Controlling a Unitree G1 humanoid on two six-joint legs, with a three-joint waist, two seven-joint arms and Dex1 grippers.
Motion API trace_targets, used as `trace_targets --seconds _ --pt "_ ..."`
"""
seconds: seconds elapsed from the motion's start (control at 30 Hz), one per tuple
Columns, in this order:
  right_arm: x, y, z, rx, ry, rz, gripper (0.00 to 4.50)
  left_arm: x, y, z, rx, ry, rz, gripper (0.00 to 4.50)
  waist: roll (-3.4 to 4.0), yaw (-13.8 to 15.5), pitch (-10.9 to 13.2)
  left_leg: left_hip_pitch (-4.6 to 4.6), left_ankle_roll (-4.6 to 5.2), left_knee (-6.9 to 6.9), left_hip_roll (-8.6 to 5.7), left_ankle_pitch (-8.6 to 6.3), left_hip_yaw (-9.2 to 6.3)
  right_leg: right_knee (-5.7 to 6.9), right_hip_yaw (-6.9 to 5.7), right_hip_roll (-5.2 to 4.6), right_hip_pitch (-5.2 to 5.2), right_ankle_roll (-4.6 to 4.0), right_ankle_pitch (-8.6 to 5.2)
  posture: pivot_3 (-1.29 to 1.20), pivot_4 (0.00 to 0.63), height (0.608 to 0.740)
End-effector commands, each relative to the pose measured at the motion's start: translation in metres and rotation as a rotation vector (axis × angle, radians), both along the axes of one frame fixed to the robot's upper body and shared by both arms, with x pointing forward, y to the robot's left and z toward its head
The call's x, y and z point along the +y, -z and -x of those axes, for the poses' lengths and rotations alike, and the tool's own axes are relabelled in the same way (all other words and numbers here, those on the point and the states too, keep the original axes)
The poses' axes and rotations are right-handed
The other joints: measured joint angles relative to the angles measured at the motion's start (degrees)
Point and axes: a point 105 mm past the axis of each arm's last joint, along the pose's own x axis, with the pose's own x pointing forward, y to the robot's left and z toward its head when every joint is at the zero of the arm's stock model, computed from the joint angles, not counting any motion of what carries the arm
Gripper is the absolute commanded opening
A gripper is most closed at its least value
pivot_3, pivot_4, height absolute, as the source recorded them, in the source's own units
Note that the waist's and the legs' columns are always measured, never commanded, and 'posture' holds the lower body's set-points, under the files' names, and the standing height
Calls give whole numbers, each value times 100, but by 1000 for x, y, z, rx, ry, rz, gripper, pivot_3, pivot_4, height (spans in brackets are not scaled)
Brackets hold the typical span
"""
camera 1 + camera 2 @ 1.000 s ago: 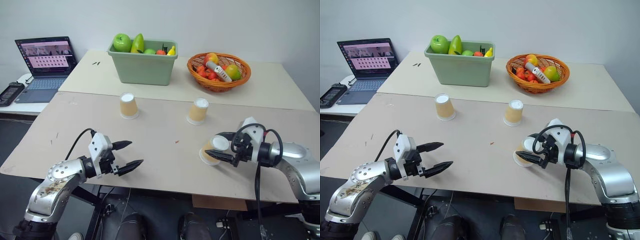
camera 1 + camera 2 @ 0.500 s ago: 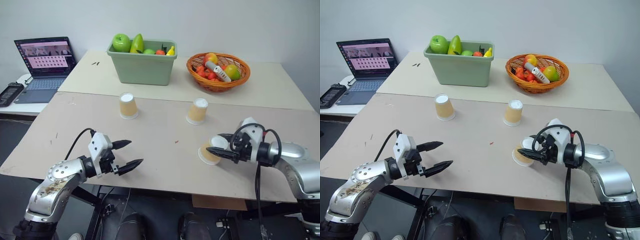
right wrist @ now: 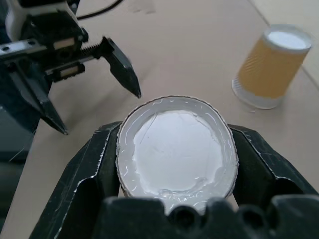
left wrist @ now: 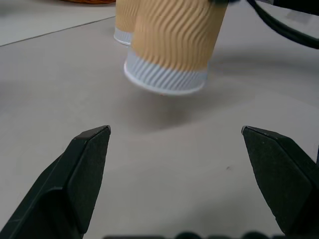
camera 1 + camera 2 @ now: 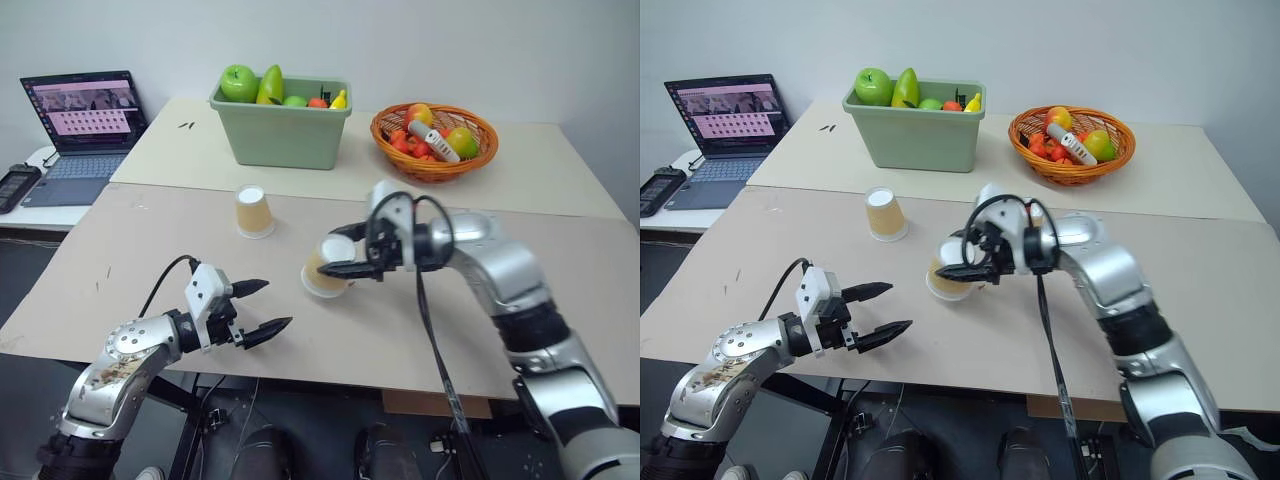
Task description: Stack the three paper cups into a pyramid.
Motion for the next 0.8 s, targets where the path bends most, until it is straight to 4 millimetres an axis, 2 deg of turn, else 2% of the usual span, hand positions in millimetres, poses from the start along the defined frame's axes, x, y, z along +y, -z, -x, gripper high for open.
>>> trace_targets --seconds 0.03,0.2,0.4,0.47,0.5,0.53,0.57,0.67,0.8 --pt "1 -2 -12 -60 -22 35 2707 -1 -8 4 -37 -6 3 4500 0 -15 0 -1 0 0 0 0 0 1 -1 0 -1 0 0 0 150 674" --pt "-4 8 -23 -39 -16 57 2707 1 -8 6 -38 -30 7 4500 0 -51 0 -1 -1 0 3 0 1 4 -2 0 -4 0 0 0 150 674" --pt "-3 11 -27 -29 -17 49 2707 1 -8 8 -39 -40 6 4500 0 -59 0 2 -2 0 5 0 1 6 -1 0 -3 0 0 0 150 674" --pt "-1 11 -27 -30 -15 31 3695 1 -8 7 -41 -42 7 4500 1 -60 0 2 -2 0 5 0 1 6 -1 0 -4 0 0 0 150 674" --pt "-1 11 -27 -29 -17 26 3824 1 -9 7 -43 -43 7 4500 1 -61 0 3 -3 0 6 0 1 7 -1 0 -4 0 0 0 150 674" --pt "0 8 -27 -39 -8 14 4266 1 -9 7 -45 -44 7 4500 1 -62 0 2 -3 0 6 0 1 7 -1 0 -4 0 0 0 150 674" --pt "0 6 -28 -46 -1 6 4451 1 -9 7 -46 -44 6 4500 1 -62 0 2 -3 0 5 0 2 8 0 0 -5 0 0 0 150 674" --pt "-3 -7 -23 -69 -8 -29 4451 1 -12 6 -55 -42 6 4500 1 -62 1 1 -4 0 5 0 2 8 0 0 -7 0 0 0 150 674" --pt "-16 -30 -7 -95 -28 -80 4451 0 -19 5 -83 -39 17 4500 2 -35 1 -5 -4 0 4 0 -1 6 -1 -1 -9 0 0 0 150 674"
